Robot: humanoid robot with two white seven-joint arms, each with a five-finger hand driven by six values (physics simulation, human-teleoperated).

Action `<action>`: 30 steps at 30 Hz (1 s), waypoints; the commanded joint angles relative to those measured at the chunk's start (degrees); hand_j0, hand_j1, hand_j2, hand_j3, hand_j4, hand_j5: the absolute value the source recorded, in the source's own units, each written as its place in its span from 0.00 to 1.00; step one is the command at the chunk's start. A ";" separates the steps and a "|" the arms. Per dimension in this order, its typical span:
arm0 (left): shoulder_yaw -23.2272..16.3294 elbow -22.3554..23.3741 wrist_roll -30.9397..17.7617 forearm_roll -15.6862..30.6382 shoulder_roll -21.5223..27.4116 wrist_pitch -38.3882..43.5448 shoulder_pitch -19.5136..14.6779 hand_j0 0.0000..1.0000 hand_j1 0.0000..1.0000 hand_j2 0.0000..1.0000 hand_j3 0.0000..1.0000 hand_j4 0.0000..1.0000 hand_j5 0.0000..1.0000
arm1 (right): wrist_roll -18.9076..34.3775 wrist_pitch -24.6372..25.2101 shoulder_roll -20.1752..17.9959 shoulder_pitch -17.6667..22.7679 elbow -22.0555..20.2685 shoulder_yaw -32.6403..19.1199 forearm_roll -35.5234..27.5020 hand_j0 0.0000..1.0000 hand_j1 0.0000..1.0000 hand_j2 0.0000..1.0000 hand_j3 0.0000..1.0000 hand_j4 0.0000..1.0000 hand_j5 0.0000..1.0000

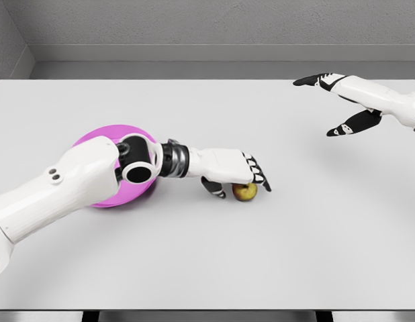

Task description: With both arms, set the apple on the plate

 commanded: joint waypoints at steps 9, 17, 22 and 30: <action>-0.43 0.02 0.03 0.19 -0.53 -0.17 -0.09 0.84 0.84 0.84 0.84 0.84 0.84 | -0.03 0.17 -0.06 0.09 -0.02 -0.02 -0.44 1.00 1.00 1.00 1.00 1.00 1.00; -1.05 -0.06 0.03 0.10 -0.53 -0.43 -0.09 0.73 0.73 0.73 0.73 0.73 0.73 | -0.03 0.17 -0.06 0.26 -0.02 -0.02 -0.44 1.00 1.00 1.00 1.00 1.00 1.00; -1.14 -0.06 0.03 0.10 -0.53 -0.61 -0.09 0.70 0.70 0.70 0.70 0.70 0.70 | -0.03 0.17 0.03 0.35 -0.02 0.06 -0.44 1.00 1.00 1.00 1.00 1.00 1.00; -1.84 -0.15 0.03 0.10 -0.35 -0.95 -0.09 0.61 0.61 0.61 0.61 0.61 0.61 | -0.03 0.17 0.03 0.35 -0.02 0.06 -0.44 1.00 1.00 1.00 1.00 1.00 1.00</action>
